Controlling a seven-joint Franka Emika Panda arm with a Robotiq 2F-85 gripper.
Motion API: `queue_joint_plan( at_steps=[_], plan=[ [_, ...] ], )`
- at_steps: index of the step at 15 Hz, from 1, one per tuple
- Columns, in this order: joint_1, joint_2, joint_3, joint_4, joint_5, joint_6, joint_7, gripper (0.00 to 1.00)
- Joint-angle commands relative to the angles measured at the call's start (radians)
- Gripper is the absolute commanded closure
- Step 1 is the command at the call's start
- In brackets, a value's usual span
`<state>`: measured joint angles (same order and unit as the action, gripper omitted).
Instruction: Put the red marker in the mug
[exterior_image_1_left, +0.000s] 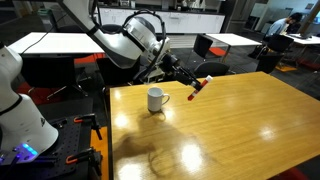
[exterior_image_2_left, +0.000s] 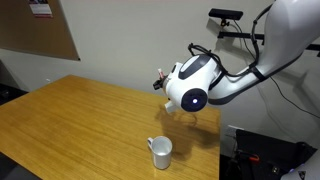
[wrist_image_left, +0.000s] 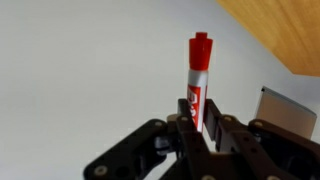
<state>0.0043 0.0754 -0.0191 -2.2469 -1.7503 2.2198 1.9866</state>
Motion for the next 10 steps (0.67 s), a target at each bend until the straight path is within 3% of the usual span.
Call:
queue_joint_plan(
  at_steps=[1,4,5,10],
  plan=[
    [-0.008,-0.001,0.008,0.001,0.002,-0.002,-0.003,0.81],
    [-0.008,-0.001,0.008,0.001,0.002,-0.002,-0.003,0.81],
    [-0.008,-0.001,0.008,0.001,0.002,-0.002,-0.003,0.95],
    [0.015,-0.011,0.039,-0.007,0.0,-0.013,0.041,0.95]
  ],
)
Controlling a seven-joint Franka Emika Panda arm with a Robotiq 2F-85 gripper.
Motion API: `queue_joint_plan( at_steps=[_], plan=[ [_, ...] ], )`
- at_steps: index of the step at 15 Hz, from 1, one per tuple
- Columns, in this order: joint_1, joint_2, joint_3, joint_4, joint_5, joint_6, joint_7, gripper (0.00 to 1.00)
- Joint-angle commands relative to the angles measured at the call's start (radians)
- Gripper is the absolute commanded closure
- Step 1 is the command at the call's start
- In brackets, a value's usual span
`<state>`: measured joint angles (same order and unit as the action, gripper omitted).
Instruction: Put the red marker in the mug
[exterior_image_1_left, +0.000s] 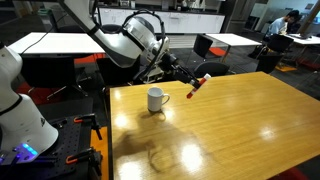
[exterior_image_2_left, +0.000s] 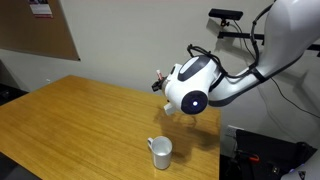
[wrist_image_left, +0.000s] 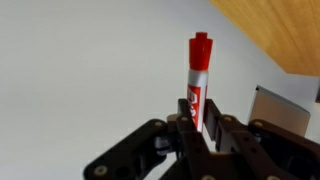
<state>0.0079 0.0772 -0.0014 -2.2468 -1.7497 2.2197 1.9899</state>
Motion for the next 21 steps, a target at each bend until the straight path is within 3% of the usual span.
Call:
queue_joint_plan(
  at_steps=[1,13,21],
  plan=[
    [0.016,-0.014,0.03,-0.009,-0.001,-0.014,0.044,0.95],
    [0.113,-0.013,0.138,-0.033,0.041,-0.123,0.173,0.95],
    [0.172,-0.022,0.194,-0.076,0.168,-0.241,0.158,0.95]
  ],
)
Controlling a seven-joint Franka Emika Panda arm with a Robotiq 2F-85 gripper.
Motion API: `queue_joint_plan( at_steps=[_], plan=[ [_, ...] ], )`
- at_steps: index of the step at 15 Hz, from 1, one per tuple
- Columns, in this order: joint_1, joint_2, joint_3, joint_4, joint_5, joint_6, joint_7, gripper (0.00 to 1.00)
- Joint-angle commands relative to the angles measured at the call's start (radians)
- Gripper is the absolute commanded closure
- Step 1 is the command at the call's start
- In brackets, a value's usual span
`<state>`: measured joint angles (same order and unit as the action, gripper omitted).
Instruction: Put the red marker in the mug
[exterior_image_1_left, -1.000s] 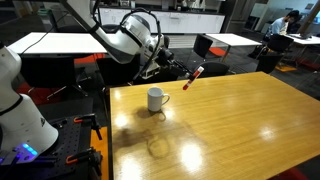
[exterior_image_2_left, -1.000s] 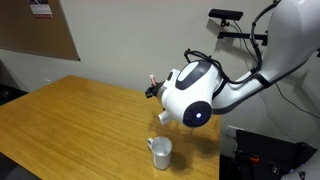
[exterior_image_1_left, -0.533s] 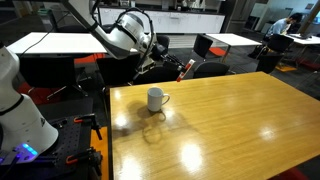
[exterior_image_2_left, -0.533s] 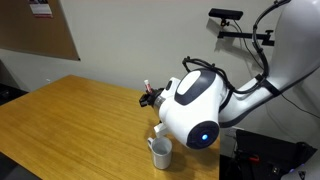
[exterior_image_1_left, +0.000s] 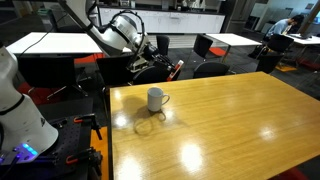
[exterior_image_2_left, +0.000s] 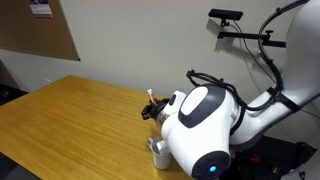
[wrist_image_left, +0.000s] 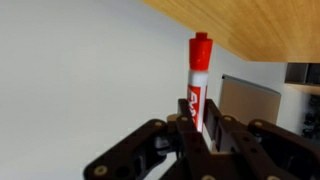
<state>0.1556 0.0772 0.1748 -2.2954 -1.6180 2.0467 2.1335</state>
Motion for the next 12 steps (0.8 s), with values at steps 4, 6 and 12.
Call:
queue_joint_plan(
  at_steps=[4,6,12],
  plan=[
    [0.055,-0.015,0.046,-0.041,0.067,-0.139,0.012,0.95],
    [0.065,-0.008,0.055,-0.046,0.084,-0.155,0.009,0.95],
    [0.073,0.022,0.06,-0.056,0.093,-0.124,0.012,0.95]
  ],
)
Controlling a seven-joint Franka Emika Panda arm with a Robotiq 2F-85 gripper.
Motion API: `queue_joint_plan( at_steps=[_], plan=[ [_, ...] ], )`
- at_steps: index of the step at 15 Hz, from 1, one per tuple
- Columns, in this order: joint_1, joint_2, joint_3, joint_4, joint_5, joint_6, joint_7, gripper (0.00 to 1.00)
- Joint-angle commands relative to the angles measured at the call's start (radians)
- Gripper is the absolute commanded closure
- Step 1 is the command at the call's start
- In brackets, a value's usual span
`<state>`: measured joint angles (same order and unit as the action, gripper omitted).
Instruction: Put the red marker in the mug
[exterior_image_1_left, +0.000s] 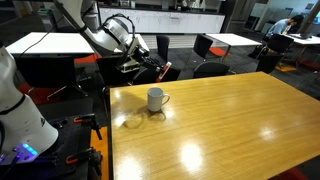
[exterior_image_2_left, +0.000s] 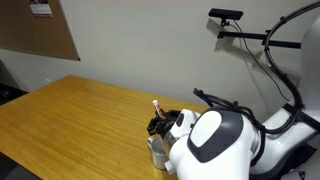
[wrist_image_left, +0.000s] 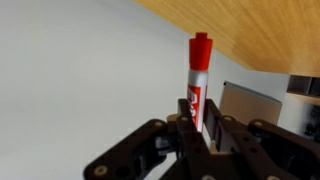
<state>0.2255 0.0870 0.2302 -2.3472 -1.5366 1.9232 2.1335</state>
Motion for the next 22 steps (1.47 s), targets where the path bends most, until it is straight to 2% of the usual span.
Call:
queue_joint_plan(
  at_steps=[1,9,14,15,17,22],
  plan=[
    [0.003,0.019,0.005,-0.006,0.012,0.01,0.011,0.95],
    [-0.004,0.078,0.004,-0.001,0.01,0.118,0.0,0.95],
    [-0.004,0.095,0.002,0.002,-0.005,0.141,0.006,0.95],
    [-0.004,0.095,0.002,0.003,-0.009,0.145,0.012,0.56],
    [-0.002,0.091,0.003,0.002,-0.008,0.145,0.01,0.48],
    [-0.008,0.072,0.0,0.003,0.011,0.138,-0.016,0.1]
  ],
)
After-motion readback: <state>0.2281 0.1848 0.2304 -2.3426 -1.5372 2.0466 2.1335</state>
